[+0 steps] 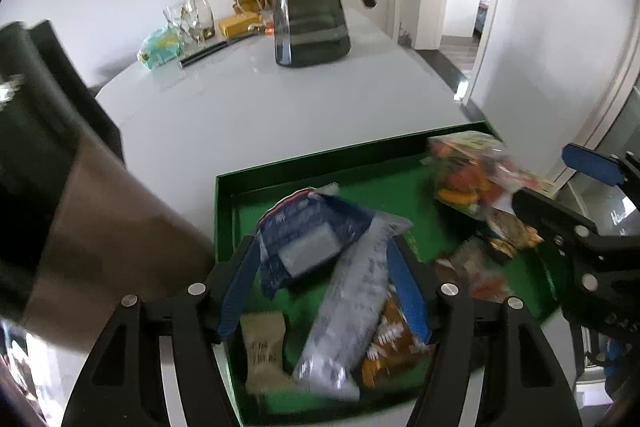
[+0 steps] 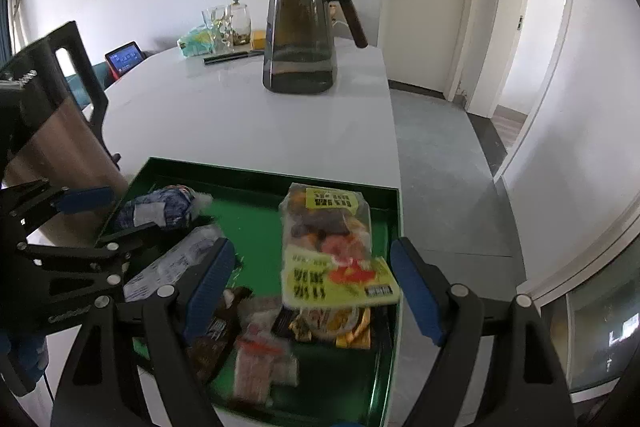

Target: Organize snacks

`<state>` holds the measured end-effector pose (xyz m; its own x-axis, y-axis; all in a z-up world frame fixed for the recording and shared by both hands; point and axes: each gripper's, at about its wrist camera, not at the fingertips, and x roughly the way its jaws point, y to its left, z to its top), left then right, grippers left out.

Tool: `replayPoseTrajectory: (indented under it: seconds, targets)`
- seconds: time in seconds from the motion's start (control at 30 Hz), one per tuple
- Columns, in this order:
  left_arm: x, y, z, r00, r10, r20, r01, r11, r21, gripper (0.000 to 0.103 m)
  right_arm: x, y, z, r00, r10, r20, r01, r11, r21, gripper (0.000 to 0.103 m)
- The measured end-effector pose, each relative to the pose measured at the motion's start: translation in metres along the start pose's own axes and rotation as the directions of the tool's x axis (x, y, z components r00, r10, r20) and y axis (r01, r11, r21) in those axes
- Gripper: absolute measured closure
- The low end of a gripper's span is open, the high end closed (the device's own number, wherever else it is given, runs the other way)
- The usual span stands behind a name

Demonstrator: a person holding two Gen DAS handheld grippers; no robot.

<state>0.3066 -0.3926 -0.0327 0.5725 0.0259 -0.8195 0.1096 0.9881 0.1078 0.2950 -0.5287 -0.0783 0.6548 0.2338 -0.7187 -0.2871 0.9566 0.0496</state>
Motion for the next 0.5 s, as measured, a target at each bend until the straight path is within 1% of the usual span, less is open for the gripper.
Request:
replayPoseTrajectory:
  seconds: [0.03,0.1,0.17,0.3,0.33,0.4,0.5]
  targets:
    - [-0.008,0.000,-0.004,1.000,-0.009,0.009,0.009,1.000,0.000,0.041,-0.005,0.002,-0.002,1.000,0.003,0.004,-0.003,1.000,0.000,0.000]
    - [-0.027,0.002,-0.013,0.999,-0.026,0.027,0.026,1.000,-0.001,0.037,-0.018,0.009,-0.007,1.000,0.009,0.011,-0.009,1.000,-0.004,0.000]
    - [-0.046,0.006,-0.023,0.998,-0.050,0.042,0.050,0.999,-0.009,0.036,-0.035,0.017,-0.014,1.000,0.016,0.024,-0.016,1.000,-0.005,0.000]
    - [-0.085,0.014,-0.043,0.994,-0.049,0.095,0.049,0.999,-0.007,0.034,-0.071,0.035,-0.027,0.998,0.030,0.052,-0.030,1.000,-0.003,0.000]
    - [-0.093,0.017,-0.046,0.993,-0.050,0.107,0.051,0.999,-0.007,0.033,-0.082,0.041,-0.031,0.998,0.029,0.063,-0.029,1.000,-0.004,0.000]
    - [-0.111,0.024,-0.057,0.989,-0.054,0.140,0.056,0.998,-0.006,0.024,-0.106,0.052,-0.039,0.997,0.019,0.081,-0.018,1.000,-0.004,0.000]
    - [-0.135,0.033,-0.074,0.980,-0.058,0.190,0.058,0.998,0.005,0.022,-0.138,0.069,-0.051,0.996,-0.018,0.092,0.017,1.000,0.011,0.000]
